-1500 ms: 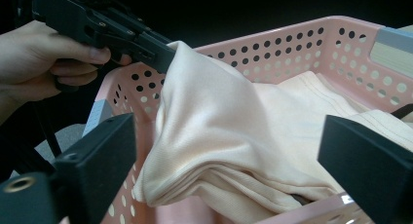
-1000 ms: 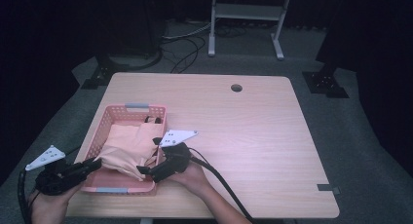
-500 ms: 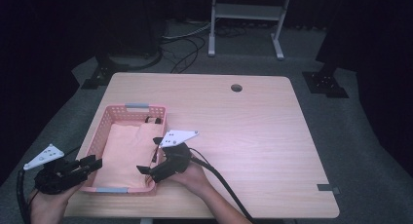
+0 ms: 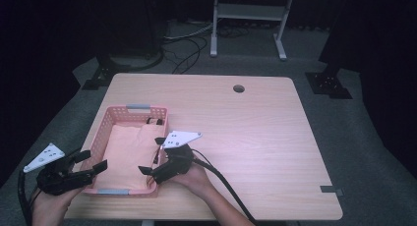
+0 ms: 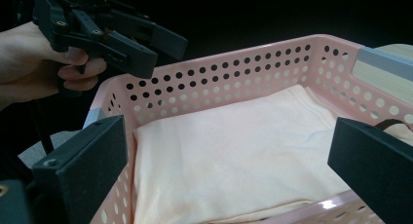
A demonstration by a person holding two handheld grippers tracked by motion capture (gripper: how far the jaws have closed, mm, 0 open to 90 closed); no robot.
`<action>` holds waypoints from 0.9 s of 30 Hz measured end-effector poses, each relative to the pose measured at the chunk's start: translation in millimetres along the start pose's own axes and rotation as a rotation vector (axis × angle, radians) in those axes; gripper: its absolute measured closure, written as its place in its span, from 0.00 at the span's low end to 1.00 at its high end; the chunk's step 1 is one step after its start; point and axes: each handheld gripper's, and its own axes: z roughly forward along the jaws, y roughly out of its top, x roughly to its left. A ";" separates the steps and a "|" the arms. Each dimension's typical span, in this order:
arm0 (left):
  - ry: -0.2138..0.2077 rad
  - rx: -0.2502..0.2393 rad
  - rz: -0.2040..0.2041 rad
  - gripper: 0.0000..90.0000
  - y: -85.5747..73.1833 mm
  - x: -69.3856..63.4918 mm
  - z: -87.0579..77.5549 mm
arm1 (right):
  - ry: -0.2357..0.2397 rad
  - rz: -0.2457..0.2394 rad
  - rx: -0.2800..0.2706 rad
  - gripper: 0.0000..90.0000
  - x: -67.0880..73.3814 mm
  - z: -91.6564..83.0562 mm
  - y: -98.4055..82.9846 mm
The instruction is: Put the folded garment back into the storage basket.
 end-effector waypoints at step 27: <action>0.005 -0.110 0.052 0.00 19.4 -15.3 -0.1 | -0.037 -0.047 -0.049 0.00 -1.3 -11.8 8.3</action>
